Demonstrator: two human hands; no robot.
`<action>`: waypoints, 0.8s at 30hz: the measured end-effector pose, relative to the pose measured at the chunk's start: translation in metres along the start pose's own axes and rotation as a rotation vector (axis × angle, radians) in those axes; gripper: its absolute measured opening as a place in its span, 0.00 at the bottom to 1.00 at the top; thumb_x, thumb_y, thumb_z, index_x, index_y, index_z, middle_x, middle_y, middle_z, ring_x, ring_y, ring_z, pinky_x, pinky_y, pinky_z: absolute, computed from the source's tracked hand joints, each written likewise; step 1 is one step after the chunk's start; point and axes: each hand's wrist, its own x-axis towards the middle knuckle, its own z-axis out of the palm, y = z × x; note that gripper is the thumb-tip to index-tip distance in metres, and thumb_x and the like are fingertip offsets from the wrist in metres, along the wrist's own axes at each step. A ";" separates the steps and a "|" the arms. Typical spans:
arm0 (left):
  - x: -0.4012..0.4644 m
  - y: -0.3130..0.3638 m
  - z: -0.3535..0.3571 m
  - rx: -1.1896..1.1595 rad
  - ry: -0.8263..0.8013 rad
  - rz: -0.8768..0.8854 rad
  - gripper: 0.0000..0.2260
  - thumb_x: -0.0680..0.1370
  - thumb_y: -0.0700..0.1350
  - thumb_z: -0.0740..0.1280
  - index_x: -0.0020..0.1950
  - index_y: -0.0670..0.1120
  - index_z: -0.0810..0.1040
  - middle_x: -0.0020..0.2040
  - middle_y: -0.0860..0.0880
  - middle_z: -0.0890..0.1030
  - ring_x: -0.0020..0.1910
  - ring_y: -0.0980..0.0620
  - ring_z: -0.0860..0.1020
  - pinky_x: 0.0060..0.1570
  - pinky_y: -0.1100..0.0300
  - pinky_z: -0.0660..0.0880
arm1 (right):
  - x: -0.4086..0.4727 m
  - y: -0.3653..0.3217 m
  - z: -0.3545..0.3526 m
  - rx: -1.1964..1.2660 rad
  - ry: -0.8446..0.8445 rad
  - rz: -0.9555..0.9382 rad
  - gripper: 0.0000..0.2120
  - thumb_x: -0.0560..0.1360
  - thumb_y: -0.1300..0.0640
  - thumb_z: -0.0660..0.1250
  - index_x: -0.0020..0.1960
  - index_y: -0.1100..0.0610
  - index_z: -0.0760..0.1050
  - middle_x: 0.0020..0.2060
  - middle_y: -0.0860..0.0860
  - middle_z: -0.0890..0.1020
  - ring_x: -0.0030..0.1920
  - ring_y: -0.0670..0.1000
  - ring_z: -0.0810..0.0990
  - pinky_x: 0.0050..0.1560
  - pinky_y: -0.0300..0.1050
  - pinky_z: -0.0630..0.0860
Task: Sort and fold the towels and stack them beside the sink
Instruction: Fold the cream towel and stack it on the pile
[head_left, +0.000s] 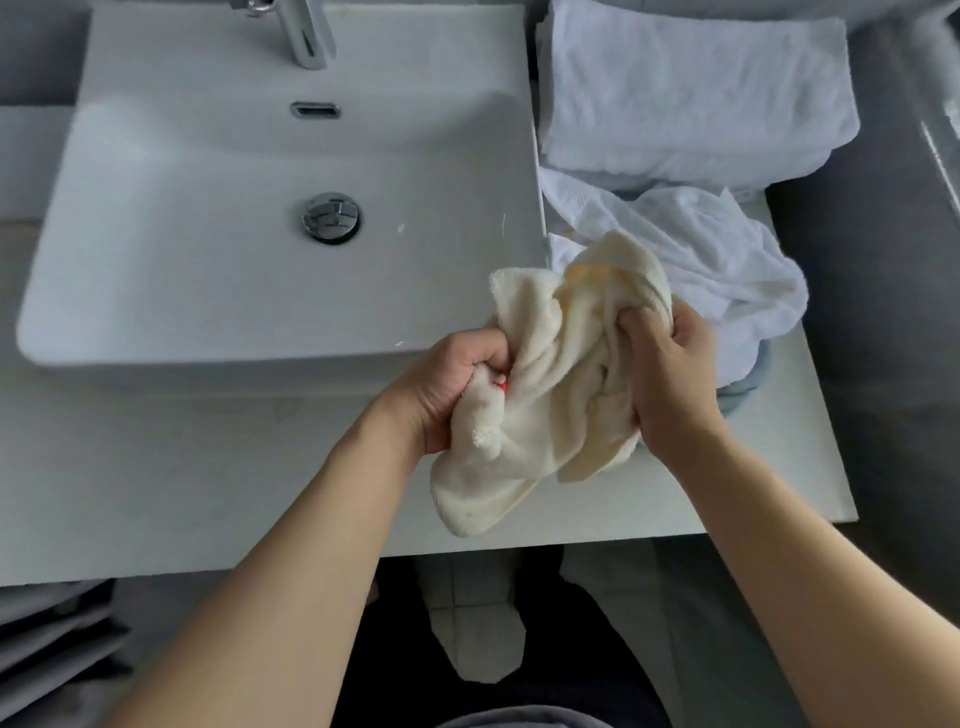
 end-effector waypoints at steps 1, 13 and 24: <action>-0.009 0.002 -0.012 0.027 0.008 -0.012 0.08 0.64 0.41 0.61 0.41 0.41 0.71 0.34 0.45 0.67 0.32 0.47 0.67 0.34 0.56 0.66 | -0.011 0.001 0.011 0.016 0.021 -0.006 0.07 0.72 0.60 0.61 0.35 0.57 0.66 0.29 0.50 0.67 0.32 0.48 0.66 0.32 0.44 0.65; -0.088 0.020 -0.108 0.046 0.084 -0.024 0.09 0.65 0.40 0.59 0.24 0.47 0.71 0.25 0.49 0.69 0.24 0.52 0.68 0.28 0.63 0.68 | -0.078 0.002 0.117 0.098 -0.117 0.076 0.04 0.68 0.59 0.59 0.35 0.58 0.67 0.30 0.51 0.68 0.32 0.48 0.68 0.32 0.41 0.67; -0.161 0.060 -0.245 0.019 0.149 -0.014 0.06 0.66 0.40 0.60 0.29 0.45 0.73 0.27 0.47 0.70 0.27 0.50 0.70 0.32 0.60 0.69 | -0.132 -0.022 0.254 0.050 -0.264 0.164 0.08 0.74 0.63 0.59 0.41 0.67 0.73 0.32 0.53 0.74 0.33 0.49 0.74 0.33 0.44 0.72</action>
